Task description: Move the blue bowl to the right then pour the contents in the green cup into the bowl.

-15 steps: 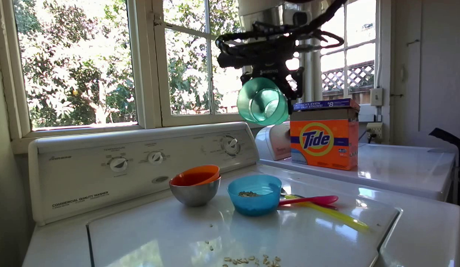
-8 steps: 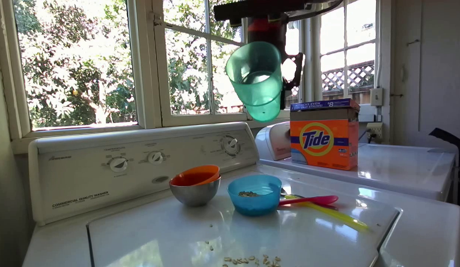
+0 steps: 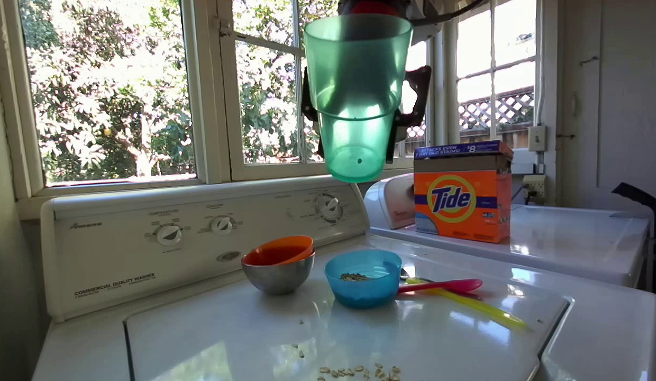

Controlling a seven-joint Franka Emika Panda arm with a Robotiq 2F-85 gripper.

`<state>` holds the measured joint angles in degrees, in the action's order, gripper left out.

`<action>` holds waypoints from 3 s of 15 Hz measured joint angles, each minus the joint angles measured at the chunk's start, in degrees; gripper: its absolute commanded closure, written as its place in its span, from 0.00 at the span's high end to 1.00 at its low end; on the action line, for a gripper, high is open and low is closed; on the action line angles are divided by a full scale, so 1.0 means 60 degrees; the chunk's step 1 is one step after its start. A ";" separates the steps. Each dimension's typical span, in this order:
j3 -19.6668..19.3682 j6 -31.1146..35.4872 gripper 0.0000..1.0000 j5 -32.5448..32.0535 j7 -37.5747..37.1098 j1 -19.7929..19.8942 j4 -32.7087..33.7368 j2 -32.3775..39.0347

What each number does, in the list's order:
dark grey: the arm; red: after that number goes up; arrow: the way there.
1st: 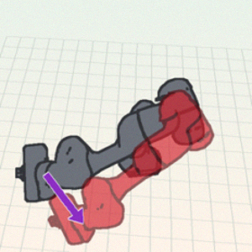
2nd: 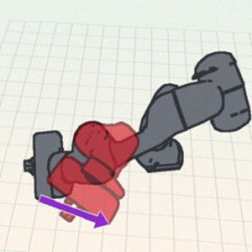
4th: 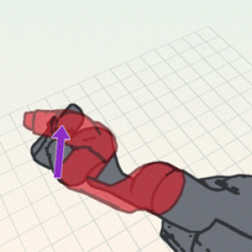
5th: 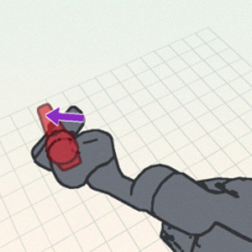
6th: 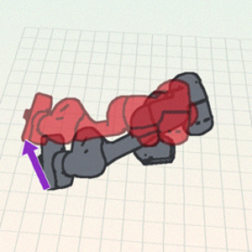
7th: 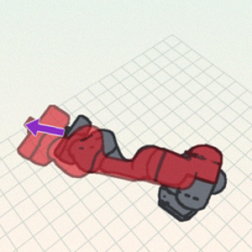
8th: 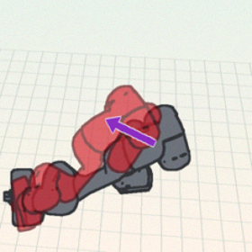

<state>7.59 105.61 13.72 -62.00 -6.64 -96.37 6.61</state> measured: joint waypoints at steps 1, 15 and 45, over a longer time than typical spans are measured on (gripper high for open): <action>0.0031 -0.0201 0.50 0.0382 0.0286 -0.0018 -0.0004 0.0029; 0.0223 -0.2066 0.50 0.4736 0.1534 -0.0150 0.1390 0.3995; -0.0334 0.1230 1.00 0.4614 -0.2313 -0.0832 0.2608 0.5521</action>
<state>5.59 112.99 41.41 -75.88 -11.64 -80.72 39.73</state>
